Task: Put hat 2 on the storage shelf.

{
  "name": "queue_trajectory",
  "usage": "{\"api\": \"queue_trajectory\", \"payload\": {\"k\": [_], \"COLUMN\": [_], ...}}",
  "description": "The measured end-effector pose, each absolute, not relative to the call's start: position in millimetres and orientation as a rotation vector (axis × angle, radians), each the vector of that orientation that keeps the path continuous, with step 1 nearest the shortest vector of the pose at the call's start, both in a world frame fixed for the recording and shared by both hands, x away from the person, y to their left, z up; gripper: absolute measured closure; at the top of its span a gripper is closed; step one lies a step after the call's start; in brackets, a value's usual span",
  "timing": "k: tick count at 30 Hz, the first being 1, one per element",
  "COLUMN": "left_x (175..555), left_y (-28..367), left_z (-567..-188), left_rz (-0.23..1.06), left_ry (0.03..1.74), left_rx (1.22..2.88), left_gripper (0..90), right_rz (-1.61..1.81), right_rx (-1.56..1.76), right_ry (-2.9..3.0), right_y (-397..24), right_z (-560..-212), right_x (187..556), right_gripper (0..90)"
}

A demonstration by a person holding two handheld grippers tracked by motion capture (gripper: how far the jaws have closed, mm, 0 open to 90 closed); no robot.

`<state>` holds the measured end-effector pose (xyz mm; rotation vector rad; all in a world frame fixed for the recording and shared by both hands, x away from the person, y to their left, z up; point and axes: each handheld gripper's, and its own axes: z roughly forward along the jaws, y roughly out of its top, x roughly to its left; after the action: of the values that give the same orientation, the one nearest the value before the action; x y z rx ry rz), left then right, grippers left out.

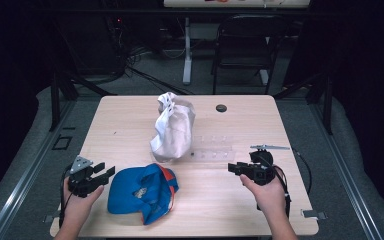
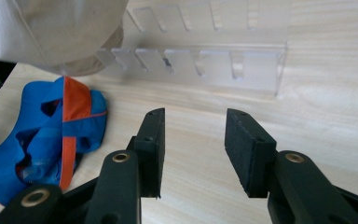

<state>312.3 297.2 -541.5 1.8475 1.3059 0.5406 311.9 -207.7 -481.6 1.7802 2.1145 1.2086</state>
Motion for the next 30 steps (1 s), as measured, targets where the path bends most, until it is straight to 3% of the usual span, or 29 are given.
{"api": "queue_trajectory", "payload": {"k": [15,30], "left_x": [310,310], "left_y": [294,282], "left_z": [-546,-558], "left_rz": [0.535,0.518], "left_ry": [1.282,1.222], "left_rx": [1.885,2.019], "left_gripper": [53.9,48.1], "right_rz": [1.246,1.334], "right_rx": [1.771,1.743], "right_ry": [2.247,2.422], "right_y": [-174,-145], "right_z": [-530,-545], "right_x": [303,300], "right_gripper": [61.3,59.9]}}
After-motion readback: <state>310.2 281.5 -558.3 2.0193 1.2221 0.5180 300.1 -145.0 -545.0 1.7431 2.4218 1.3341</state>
